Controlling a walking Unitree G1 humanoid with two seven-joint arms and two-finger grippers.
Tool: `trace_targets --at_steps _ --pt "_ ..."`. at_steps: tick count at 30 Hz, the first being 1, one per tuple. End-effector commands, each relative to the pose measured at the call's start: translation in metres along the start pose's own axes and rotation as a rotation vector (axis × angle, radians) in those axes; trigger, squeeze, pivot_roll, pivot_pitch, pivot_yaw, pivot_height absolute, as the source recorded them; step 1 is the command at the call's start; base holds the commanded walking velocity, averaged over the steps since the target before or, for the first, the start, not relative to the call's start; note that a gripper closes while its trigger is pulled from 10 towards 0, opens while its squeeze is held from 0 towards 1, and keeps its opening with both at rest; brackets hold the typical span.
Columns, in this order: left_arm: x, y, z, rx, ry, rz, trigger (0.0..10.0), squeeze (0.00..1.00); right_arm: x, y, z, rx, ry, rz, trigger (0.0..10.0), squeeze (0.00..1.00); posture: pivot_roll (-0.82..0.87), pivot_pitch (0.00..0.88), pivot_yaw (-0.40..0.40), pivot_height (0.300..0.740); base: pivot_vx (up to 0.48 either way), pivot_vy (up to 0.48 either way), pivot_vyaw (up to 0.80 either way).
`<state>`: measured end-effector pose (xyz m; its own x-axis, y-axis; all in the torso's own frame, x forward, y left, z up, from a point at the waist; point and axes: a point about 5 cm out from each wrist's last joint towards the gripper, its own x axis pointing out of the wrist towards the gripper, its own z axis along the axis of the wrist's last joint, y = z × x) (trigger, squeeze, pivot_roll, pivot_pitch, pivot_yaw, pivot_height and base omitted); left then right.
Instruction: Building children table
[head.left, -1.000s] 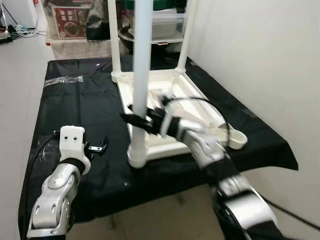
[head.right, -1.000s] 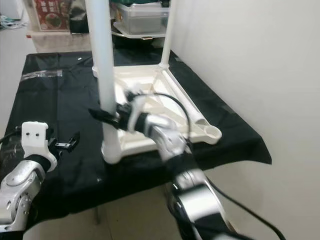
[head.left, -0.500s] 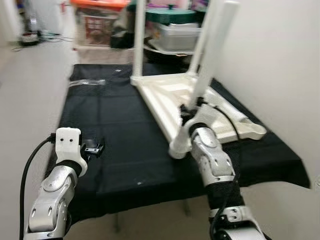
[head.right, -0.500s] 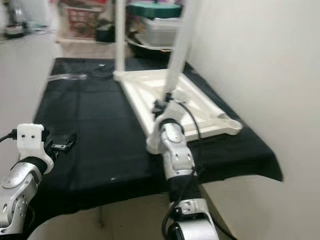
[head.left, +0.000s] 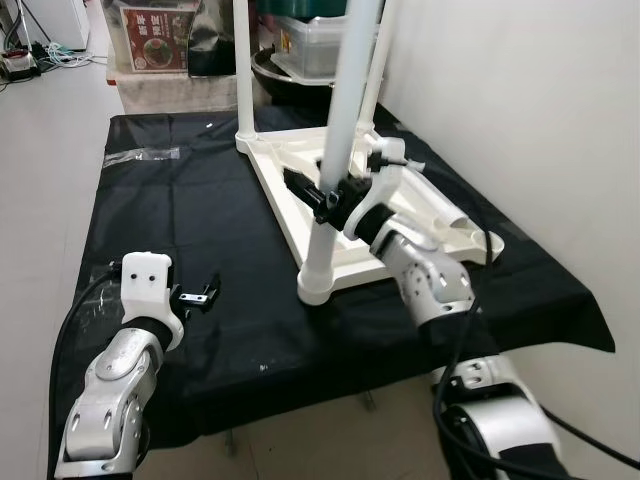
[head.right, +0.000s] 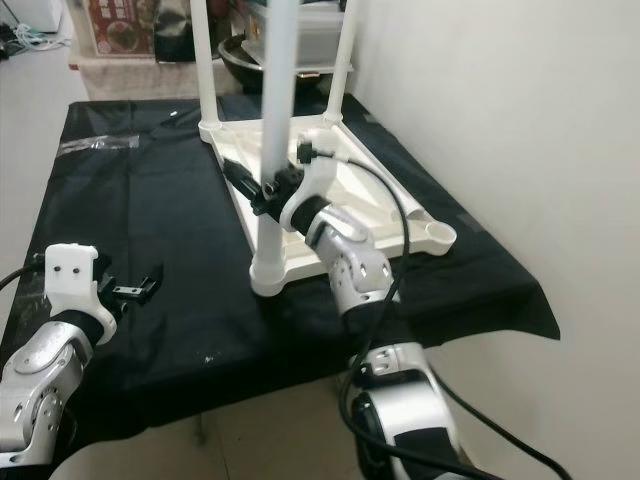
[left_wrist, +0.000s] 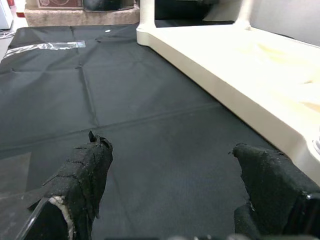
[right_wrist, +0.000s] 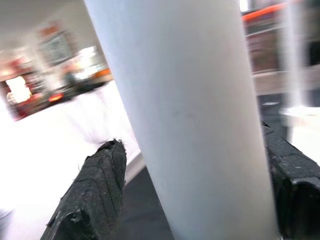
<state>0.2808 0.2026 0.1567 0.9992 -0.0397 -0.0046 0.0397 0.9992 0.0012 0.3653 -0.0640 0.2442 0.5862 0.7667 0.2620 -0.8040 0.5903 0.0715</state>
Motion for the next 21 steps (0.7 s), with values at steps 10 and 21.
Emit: trace_targets --at_steps 10,21 --pt "-0.001 -0.002 -0.003 -0.017 0.004 -0.021 10.0 0.00 0.001 -0.007 -0.063 -0.065 0.256 -0.216 0.0 0.00 0.14 0.000 -0.124 0.740 0.000 0.000 0.00" --pt "-0.003 -0.003 -0.003 -0.018 0.007 -0.027 10.0 0.00 -0.079 -0.049 -0.080 -0.008 0.304 -1.182 2.2 0.00 0.12 0.000 -0.108 0.740 0.000 0.000 0.00"
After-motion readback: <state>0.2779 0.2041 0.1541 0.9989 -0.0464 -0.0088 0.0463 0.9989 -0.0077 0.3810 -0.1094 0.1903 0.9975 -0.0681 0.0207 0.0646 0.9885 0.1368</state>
